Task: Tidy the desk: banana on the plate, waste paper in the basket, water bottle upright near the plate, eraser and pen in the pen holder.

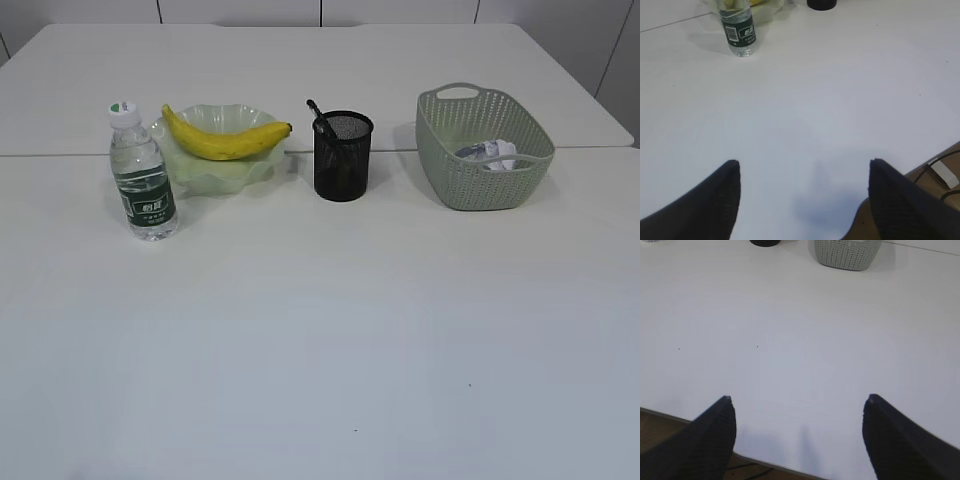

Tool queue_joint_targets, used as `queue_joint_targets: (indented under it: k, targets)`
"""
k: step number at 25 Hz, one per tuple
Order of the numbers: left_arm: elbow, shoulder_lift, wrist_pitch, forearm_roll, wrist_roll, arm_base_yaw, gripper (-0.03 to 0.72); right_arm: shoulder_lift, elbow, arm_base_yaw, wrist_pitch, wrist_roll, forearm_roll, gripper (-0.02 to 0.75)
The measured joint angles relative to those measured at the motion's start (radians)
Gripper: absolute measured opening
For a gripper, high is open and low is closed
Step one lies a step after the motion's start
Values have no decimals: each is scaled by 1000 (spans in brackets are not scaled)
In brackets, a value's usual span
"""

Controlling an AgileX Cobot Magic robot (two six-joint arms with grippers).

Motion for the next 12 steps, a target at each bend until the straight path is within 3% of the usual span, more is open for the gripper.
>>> queue_joint_targets:
  k: [12]
  targets:
    - [0, 0, 0, 0, 0, 0, 570, 0, 0, 0, 0, 0, 0, 587]
